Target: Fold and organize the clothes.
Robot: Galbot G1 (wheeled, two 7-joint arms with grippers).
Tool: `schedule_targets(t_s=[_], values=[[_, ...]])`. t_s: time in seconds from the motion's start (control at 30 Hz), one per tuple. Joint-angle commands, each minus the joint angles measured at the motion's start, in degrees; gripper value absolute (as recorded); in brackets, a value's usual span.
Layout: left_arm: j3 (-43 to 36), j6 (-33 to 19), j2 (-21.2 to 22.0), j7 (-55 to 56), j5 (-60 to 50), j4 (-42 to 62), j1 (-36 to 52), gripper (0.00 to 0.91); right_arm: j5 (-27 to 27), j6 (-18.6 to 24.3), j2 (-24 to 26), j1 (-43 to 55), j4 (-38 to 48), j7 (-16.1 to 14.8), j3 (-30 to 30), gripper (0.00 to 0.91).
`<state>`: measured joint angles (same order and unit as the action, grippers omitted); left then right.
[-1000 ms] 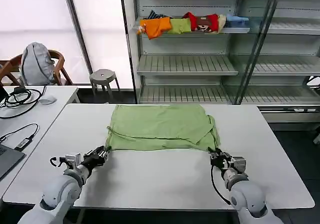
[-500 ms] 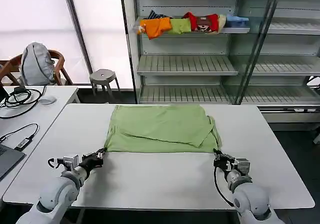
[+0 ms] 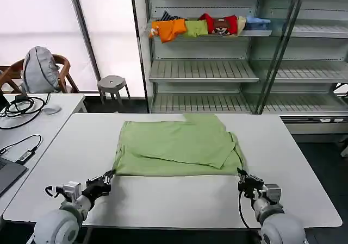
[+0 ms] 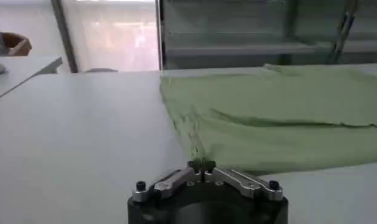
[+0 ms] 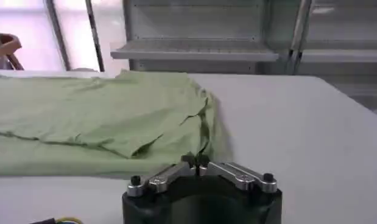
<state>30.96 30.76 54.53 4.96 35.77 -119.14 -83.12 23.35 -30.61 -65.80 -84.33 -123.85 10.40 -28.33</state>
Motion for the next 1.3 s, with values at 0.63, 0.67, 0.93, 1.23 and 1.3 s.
schedule_targets(t_s=[0.63,0.67,0.93,1.23,1.3], values=[[16.34,-4.45,0.55,-3.14,-1.29,-12.15,-28.03,0.02,-7.11,3.51,-0.04,-23.87,-13.64,-0.2,-3.21,0.0],[16.31,-4.48,0.53,-3.13,-1.3,-12.05,-28.13,0.02,-7.53,3.57,-0.16,-24.14,-13.64,-0.05,-3.07,0.0],[13.94,-3.65,-0.13,0.92,-3.58,-11.57,-26.53,0.907,-9.38,4.09,-0.51,-25.71,-14.05,0.11,-2.43,0.907],[15.95,-3.6,-1.77,-0.08,-2.27,-14.05,-18.75,0.907,-6.52,5.97,-0.33,-24.54,-17.22,-3.65,-4.96,0.907],[15.95,-3.6,-2.38,-0.02,0.38,-13.72,-15.8,0.907,-5.67,6.7,-0.35,-23.48,-17.82,-4.4,-5.56,0.907]])
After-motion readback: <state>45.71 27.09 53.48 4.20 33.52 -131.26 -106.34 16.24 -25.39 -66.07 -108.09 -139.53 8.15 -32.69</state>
